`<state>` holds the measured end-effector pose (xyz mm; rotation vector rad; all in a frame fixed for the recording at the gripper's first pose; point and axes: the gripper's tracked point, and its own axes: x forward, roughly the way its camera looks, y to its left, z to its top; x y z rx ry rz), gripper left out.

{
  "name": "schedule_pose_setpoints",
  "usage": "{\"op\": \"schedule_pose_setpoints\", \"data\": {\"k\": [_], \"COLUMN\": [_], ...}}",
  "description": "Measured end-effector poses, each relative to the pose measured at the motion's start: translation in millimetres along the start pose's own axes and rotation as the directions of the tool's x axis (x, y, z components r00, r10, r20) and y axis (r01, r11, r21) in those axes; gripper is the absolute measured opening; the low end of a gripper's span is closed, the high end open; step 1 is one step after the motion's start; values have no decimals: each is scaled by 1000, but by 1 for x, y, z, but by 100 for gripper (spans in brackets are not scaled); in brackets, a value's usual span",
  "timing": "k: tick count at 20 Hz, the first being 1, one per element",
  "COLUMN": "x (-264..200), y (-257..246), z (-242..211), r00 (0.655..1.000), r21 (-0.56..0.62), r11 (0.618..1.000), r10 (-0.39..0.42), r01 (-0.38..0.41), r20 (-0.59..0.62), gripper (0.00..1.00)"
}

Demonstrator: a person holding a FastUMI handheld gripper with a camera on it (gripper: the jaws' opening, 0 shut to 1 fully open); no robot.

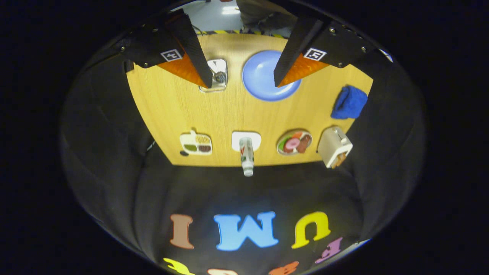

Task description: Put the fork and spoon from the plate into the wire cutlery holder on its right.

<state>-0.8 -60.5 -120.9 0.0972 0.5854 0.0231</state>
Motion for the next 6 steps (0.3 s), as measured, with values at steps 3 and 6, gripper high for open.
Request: {"op": "schedule_pose_setpoints", "data": {"k": [3,6], "x": [-19,-35], "y": [3,2], "z": [33,52], "r00": [971,921], "r21": [-5,-4], "r11": [1000,999], "r10": [-14,-35], "r01": [16,40], "r20": [239,389], "gripper": [99,99]}}
